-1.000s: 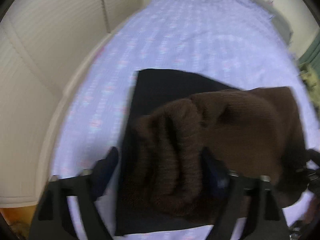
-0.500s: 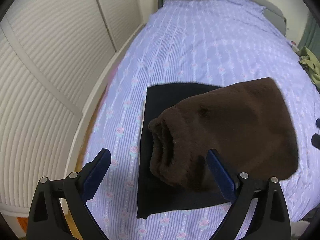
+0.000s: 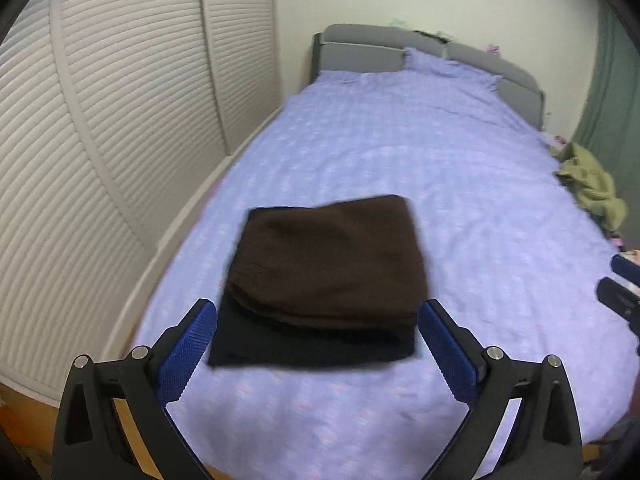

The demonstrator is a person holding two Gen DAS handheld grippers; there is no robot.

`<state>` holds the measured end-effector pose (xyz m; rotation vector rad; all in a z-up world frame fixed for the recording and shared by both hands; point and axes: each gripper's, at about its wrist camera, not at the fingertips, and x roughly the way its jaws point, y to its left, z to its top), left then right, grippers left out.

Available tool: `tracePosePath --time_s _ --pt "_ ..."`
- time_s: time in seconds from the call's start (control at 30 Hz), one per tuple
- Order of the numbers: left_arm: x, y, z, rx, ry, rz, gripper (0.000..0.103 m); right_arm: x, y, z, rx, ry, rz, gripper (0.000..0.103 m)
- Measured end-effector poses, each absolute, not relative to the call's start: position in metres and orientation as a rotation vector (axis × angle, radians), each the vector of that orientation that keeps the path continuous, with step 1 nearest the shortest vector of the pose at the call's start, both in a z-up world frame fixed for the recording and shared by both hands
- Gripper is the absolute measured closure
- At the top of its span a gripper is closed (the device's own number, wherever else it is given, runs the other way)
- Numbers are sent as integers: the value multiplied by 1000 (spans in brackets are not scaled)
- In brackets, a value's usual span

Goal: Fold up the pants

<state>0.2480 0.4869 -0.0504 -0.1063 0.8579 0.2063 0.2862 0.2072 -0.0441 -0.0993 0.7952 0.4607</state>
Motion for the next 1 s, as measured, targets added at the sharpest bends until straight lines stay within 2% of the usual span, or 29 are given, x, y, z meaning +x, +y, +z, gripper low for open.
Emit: tracePosePath --time_s 0.1,0.2,0.63,1.0 --pt "227 446 -41 -117 842 165 1 263 175 -36 -85 777 421 13" --pt "209 405 -32 -86 822 153 1 233 133 -24 -51 760 368 7" --pt "122 263 -5 -25 790 64 0 133 8 -16 52 764 245 6" --pt "60 191 19 10 757 46 0 59 -61 3 79 709 200 6"
